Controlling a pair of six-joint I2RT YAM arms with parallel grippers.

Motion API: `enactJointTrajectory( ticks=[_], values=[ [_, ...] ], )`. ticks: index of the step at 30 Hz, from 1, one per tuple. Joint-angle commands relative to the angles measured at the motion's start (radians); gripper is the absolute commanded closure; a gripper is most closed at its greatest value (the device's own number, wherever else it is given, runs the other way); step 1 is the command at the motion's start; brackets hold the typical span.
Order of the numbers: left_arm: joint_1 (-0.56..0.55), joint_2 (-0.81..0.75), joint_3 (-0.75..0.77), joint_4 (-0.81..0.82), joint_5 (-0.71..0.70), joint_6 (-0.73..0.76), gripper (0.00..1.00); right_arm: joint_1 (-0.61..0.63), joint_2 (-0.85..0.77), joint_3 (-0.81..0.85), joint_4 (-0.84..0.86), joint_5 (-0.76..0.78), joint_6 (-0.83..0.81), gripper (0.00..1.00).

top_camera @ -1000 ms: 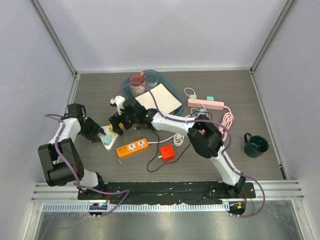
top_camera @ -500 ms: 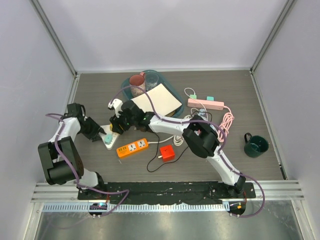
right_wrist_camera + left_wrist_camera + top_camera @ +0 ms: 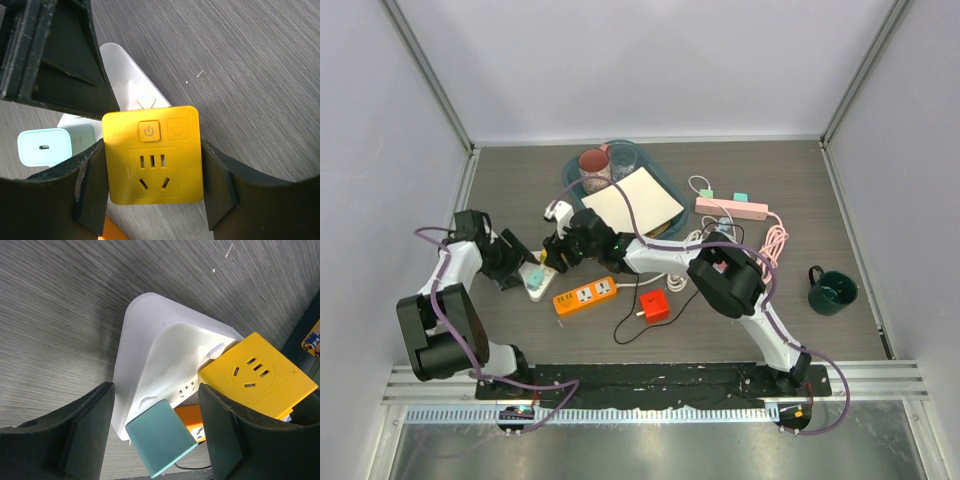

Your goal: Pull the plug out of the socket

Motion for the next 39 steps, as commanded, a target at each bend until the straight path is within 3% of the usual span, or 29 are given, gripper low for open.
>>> enactJointTrajectory(
  ticks=[1,15,17,20,26,34,39],
  values=[
    [0.020,-0.052,0.013,0.027,-0.009,0.024,0.28,-0.022,-0.103,0.007,0.146,-0.081,0.119,0.99],
    [0.029,-0.164,-0.058,0.107,0.157,0.024,0.37,-0.082,-0.133,-0.033,0.201,-0.159,0.223,0.99],
    [0.027,-0.165,-0.056,0.104,0.156,0.024,0.37,-0.084,-0.126,-0.019,0.190,-0.174,0.233,0.99],
    [0.029,-0.187,-0.066,0.116,0.160,0.015,0.28,-0.091,-0.125,-0.010,0.205,-0.196,0.252,0.99],
    [0.029,-0.243,-0.052,0.093,0.119,0.027,0.26,-0.118,-0.119,-0.015,0.236,-0.234,0.311,0.99],
    [0.029,-0.357,-0.058,0.079,-0.080,-0.037,0.28,-0.125,-0.120,-0.001,0.239,-0.297,0.326,0.99],
    [0.030,-0.478,-0.136,0.215,0.013,-0.105,0.33,-0.134,-0.132,-0.021,0.282,-0.346,0.374,0.99]
  ],
)
